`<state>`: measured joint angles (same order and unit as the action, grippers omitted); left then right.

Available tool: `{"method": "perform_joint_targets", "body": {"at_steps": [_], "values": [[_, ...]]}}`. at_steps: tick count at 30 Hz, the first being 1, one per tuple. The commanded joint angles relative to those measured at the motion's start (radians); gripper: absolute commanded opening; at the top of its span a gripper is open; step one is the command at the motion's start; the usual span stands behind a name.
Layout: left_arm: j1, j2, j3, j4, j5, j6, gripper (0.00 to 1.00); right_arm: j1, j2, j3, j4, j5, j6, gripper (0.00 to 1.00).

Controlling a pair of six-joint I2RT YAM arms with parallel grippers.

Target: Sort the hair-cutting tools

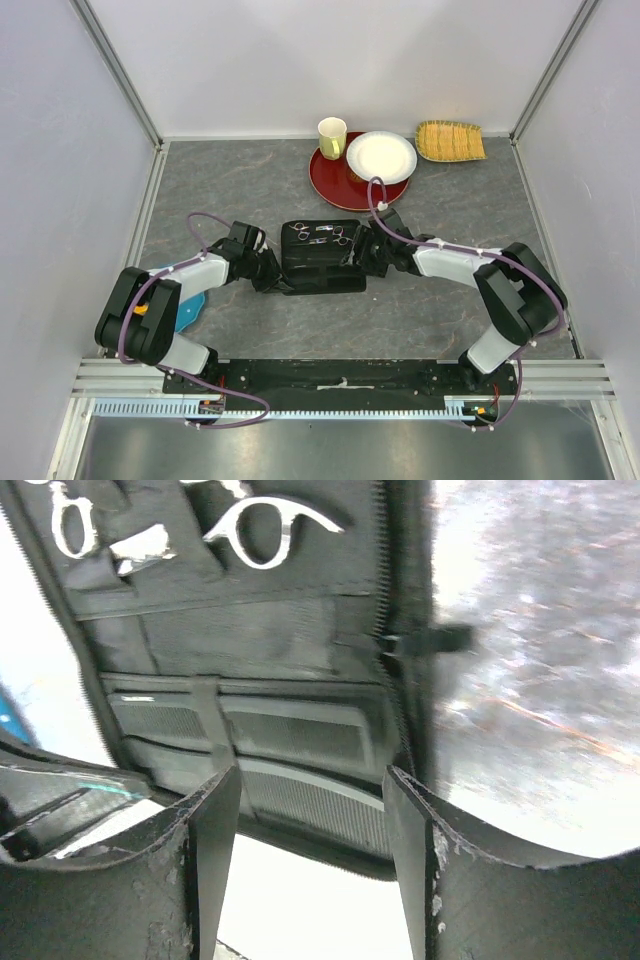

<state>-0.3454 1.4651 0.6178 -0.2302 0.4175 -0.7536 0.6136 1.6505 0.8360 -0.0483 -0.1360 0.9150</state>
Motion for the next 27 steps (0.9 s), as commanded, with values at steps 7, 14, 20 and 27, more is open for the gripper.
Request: {"method": "perform_joint_targets", "body": {"at_steps": [7,14,20,27], "values": [[-0.004,-0.118,0.043,-0.054,-0.036,0.042,0.31,-0.034,-0.184,0.044,-0.28,0.194,-0.149,0.62],[-0.003,-0.235,0.076,-0.102,-0.118,0.056,0.35,-0.046,-0.167,0.086,-0.332,0.237,-0.22,0.61],[0.0,-0.356,0.034,-0.202,-0.366,-0.024,0.34,-0.074,-0.113,0.132,-0.332,0.266,-0.245,0.52],[0.0,-0.5,-0.085,-0.321,-0.52,-0.216,0.29,-0.084,0.023,0.233,-0.346,0.3,-0.246,0.42]]}}
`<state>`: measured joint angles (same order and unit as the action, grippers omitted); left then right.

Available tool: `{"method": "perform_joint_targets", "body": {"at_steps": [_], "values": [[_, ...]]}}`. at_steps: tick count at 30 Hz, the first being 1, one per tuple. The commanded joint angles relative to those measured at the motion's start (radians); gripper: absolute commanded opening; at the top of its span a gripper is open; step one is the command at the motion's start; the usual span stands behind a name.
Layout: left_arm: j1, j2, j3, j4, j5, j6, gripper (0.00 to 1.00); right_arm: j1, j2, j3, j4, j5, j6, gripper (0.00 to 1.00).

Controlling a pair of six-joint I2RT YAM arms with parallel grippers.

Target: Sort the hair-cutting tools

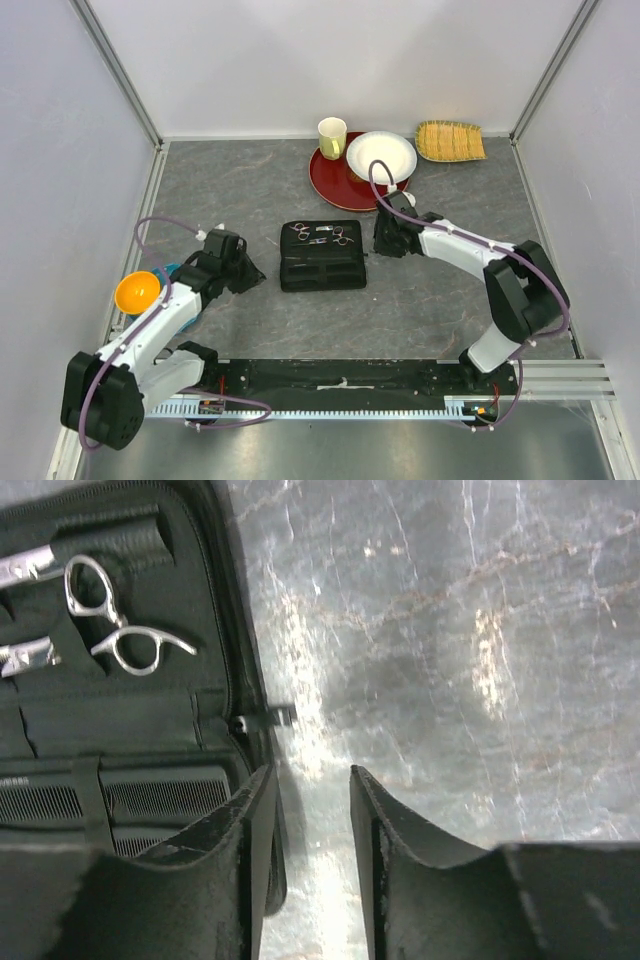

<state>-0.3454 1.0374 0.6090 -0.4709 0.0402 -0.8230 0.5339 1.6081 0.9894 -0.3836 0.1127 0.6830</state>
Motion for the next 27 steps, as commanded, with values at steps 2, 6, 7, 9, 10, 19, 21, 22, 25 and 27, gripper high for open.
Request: {"method": "perform_joint_targets", "body": {"at_steps": [2,6,7,9,10,19,21,22,25,27], "values": [[-0.001,-0.082,-0.118,-0.052,-0.12,-0.156,0.29,-0.006,0.094,0.113,-0.024,0.058,-0.011,0.38],[-0.001,-0.013,-0.138,-0.043,-0.083,-0.157,0.27,-0.005,0.18,0.164,-0.078,0.071,-0.011,0.3],[0.0,0.018,-0.147,-0.037,-0.079,-0.159,0.27,-0.006,0.193,0.17,-0.087,0.073,-0.011,0.29],[0.0,0.035,-0.158,-0.025,-0.069,-0.159,0.27,-0.006,0.226,0.178,-0.133,0.07,-0.014,0.26],[-0.001,0.038,-0.169,-0.009,-0.068,-0.159,0.27,-0.003,0.233,0.176,-0.146,0.061,-0.017,0.25],[0.002,0.047,-0.184,0.018,-0.059,-0.174,0.29,0.161,0.202,0.103,-0.123,-0.103,-0.008,0.2],[0.0,0.046,-0.187,0.02,-0.065,-0.183,0.29,0.198,0.188,0.11,-0.115,-0.14,-0.013,0.2],[0.006,0.046,-0.189,0.02,-0.068,-0.186,0.29,0.239,0.184,0.124,-0.115,-0.163,-0.017,0.2],[0.016,0.041,-0.184,0.0,-0.086,-0.203,0.29,0.288,0.155,0.161,-0.123,-0.176,-0.051,0.2],[0.019,0.03,-0.181,-0.015,-0.109,-0.219,0.3,0.288,0.132,0.178,-0.162,-0.131,-0.056,0.2]]}}
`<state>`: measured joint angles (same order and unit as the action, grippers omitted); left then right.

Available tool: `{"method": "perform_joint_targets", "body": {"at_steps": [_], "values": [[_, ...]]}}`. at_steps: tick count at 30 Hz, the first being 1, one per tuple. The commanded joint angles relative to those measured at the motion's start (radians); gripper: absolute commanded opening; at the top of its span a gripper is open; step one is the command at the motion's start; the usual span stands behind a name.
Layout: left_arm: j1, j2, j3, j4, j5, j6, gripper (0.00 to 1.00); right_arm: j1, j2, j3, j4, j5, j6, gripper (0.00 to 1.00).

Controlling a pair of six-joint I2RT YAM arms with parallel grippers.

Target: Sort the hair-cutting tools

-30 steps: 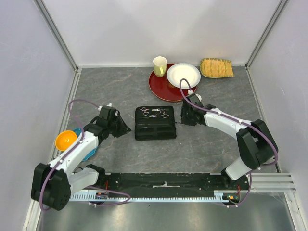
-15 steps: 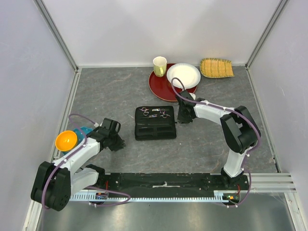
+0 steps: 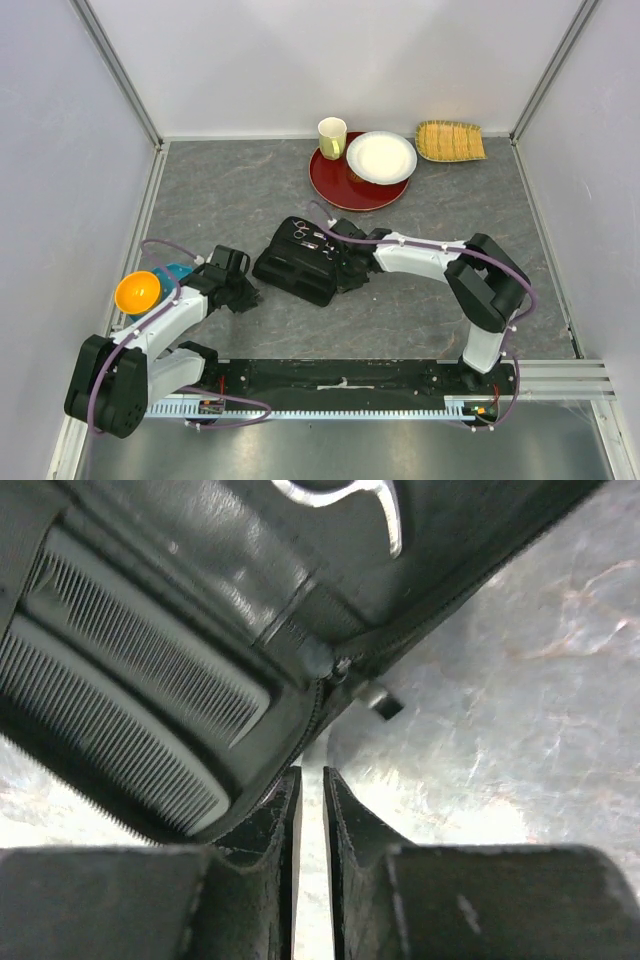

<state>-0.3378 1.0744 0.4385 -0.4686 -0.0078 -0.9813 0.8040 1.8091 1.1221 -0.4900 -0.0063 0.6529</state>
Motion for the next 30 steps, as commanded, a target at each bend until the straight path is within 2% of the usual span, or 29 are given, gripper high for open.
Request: {"method": "perform_joint_targets", "body": {"at_steps": [1,2,3,8,15,18,23,27,30], "values": [[0.011,-0.014,-0.009,-0.028,-0.067,-0.062,0.29,0.017,-0.074,0.082,-0.086,0.047,-0.025,0.22],[0.011,-0.021,-0.011,-0.031,-0.076,-0.069,0.3,0.014,-0.074,0.105,-0.117,0.149,-0.03,0.22],[0.011,-0.034,-0.014,-0.034,-0.077,-0.069,0.3,0.011,-0.079,0.125,-0.157,0.19,-0.036,0.23],[0.011,-0.039,-0.034,-0.004,-0.054,-0.072,0.3,-0.06,-0.045,0.249,-0.162,0.284,-0.084,0.31],[0.013,-0.004,-0.049,0.053,-0.02,-0.062,0.3,-0.163,0.154,0.438,-0.108,0.243,-0.2,0.32],[0.013,0.009,-0.055,0.084,-0.006,-0.059,0.3,-0.178,0.235,0.485,-0.098,0.23,-0.213,0.28],[0.013,0.038,-0.061,0.114,0.003,-0.059,0.31,-0.184,0.326,0.524,-0.07,0.221,-0.193,0.25],[0.013,0.041,-0.069,0.123,0.029,-0.059,0.31,-0.184,0.329,0.503,-0.059,0.181,-0.184,0.25],[0.013,0.041,-0.067,0.14,0.034,-0.037,0.36,-0.183,0.309,0.449,-0.048,0.147,-0.173,0.24]]}}
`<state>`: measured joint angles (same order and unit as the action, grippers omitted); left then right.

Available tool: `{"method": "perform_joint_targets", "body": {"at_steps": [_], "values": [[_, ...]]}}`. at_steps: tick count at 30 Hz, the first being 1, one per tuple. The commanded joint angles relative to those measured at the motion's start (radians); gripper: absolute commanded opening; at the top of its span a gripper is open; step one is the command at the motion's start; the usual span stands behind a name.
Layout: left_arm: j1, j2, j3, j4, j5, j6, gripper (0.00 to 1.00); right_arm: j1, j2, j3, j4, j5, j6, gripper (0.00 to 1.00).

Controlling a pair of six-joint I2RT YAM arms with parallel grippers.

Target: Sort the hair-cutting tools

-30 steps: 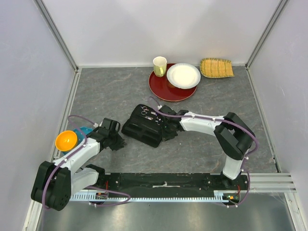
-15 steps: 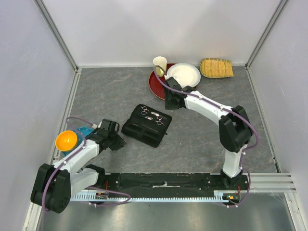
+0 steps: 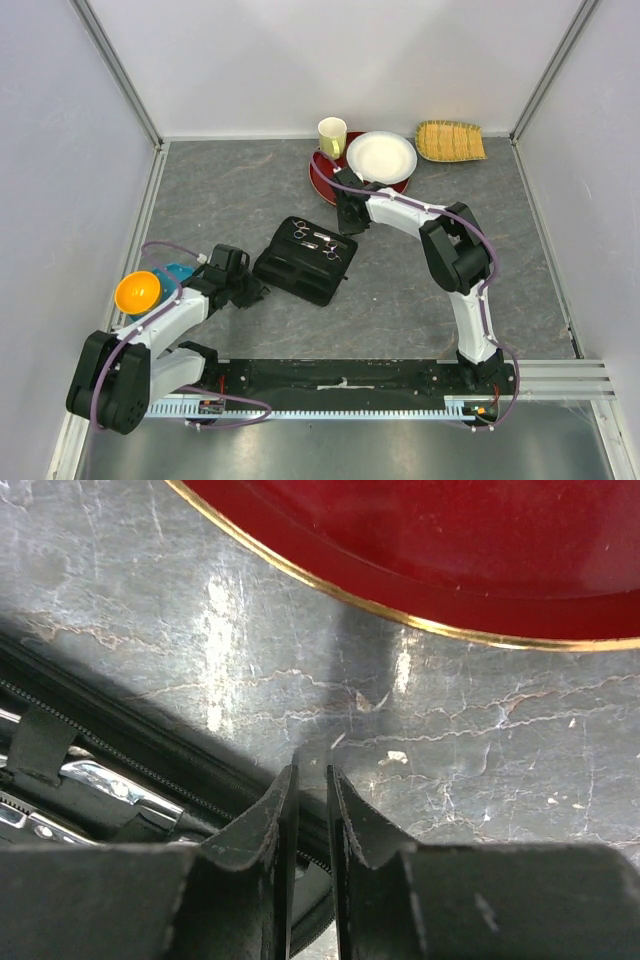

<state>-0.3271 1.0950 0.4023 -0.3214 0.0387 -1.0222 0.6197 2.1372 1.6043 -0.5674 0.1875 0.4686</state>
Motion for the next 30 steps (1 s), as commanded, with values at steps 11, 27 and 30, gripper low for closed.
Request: {"method": "perform_joint_targets", "body": {"at_steps": [11,27,30], "values": [[0.002,0.046,0.0,0.14,0.066,0.077,0.54,0.017,-0.169,-0.303,0.098,-0.161,0.042,0.23],[0.0,-0.017,0.081,0.343,0.193,0.223,0.58,0.1,-0.267,-0.408,0.093,-0.333,0.038,0.25],[0.0,-0.015,0.096,0.346,0.182,0.229,0.58,0.1,-0.275,-0.411,0.092,-0.309,0.056,0.24]]}}
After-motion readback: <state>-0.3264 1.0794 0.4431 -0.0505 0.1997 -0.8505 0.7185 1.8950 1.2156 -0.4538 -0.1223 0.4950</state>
